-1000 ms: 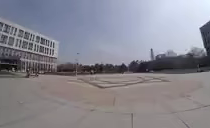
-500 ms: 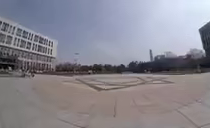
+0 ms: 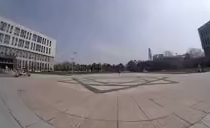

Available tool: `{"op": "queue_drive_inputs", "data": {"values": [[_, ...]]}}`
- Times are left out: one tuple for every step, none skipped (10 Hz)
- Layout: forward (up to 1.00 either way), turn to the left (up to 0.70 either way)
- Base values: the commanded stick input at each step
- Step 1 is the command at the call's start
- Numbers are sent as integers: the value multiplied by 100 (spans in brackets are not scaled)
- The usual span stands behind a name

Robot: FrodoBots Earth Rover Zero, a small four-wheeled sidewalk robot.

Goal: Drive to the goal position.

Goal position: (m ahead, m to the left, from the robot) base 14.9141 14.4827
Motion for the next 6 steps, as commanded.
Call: {"op": "queue_drive_inputs", "data": {"values": [[100,0],[100,0],[100,0],[100,0],[100,0],[100,0]]}}
